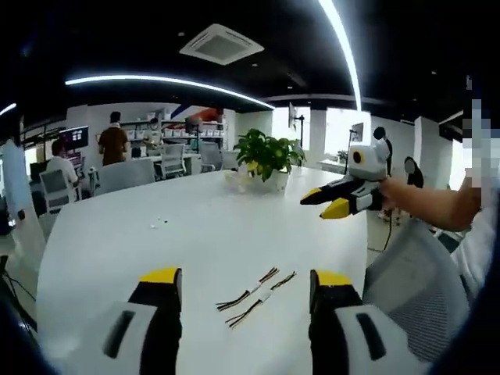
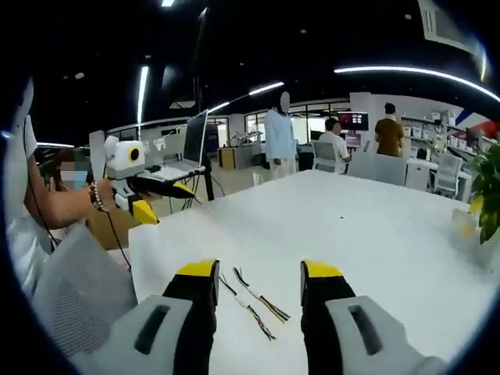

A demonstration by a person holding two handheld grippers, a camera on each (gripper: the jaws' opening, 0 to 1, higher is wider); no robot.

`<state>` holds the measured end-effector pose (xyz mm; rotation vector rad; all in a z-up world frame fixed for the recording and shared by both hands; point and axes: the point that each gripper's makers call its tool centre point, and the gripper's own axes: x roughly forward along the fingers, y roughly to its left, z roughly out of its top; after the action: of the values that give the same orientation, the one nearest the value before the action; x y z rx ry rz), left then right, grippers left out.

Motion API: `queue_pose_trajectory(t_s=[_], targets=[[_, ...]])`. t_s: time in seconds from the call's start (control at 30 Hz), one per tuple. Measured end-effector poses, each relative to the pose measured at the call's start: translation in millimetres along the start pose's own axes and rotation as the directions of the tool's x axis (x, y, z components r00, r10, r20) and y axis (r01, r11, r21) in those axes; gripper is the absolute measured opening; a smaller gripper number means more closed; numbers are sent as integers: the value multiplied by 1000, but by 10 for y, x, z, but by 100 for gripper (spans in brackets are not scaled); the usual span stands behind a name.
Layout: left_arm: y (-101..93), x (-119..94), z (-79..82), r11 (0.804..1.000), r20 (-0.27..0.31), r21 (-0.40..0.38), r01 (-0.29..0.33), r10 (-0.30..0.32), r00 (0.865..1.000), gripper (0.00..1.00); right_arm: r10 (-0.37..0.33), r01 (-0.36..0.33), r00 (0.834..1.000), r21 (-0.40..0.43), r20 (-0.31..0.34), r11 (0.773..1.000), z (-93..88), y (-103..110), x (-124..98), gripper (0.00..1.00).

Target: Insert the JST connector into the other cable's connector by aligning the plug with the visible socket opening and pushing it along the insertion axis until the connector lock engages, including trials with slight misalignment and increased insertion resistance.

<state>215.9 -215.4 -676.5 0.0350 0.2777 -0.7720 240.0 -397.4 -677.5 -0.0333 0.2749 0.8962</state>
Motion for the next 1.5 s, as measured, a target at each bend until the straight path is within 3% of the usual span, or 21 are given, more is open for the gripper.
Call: queue_pose_trajectory(t_s=[0.27, 0.43, 0.5, 0.53, 0.83, 0.9, 1.1, 1.17, 1.23, 1.4, 1.5], targets=[[50, -293, 115, 995, 55, -68, -79, 83, 995, 67, -104, 104, 995, -1, 10, 995, 66, -72, -347, 56], [156, -481, 94, 988, 83, -64, -138, 143, 986, 70, -129, 129, 992, 17, -1, 991, -64, -56, -512, 61], [100, -523, 157, 988, 153, -88, -124, 136, 979, 74, -146, 146, 989, 20, -2, 989, -118, -18, -566, 64], [88, -553, 136, 988, 158, -90, -126, 139, 978, 75, -150, 150, 989, 12, -6, 989, -153, -4, -592, 65], [-77, -690, -80, 980, 101, -74, -184, 191, 976, 77, -201, 200, 978, -27, -49, 980, -297, 112, -778, 66], [-134, -730, -295, 976, 17, -98, -194, 196, 980, 80, -209, 207, 976, -38, -65, 978, -349, 141, -813, 66], [-254, -841, -412, 962, 51, -155, -224, 234, 971, 90, -243, 241, 967, -33, -74, 970, -511, 193, -951, 65], [-284, -869, -436, 962, 61, -138, -236, 246, 967, 94, -269, 268, 960, -13, -75, 963, -559, 175, -984, 66], [-242, -904, -433, 956, 88, -105, -274, 283, 955, 99, -318, 320, 945, 5, -81, 948, -610, 116, -1019, 67], [-224, -880, -634, 950, 21, -158, -271, 277, 961, 99, -365, 370, 928, 72, -76, 926, -698, 80, -1020, 80], [-245, -830, -706, 955, 7, -148, -257, 261, 965, 99, -384, 392, 918, 89, -93, 916, -798, 70, -1006, 78]])
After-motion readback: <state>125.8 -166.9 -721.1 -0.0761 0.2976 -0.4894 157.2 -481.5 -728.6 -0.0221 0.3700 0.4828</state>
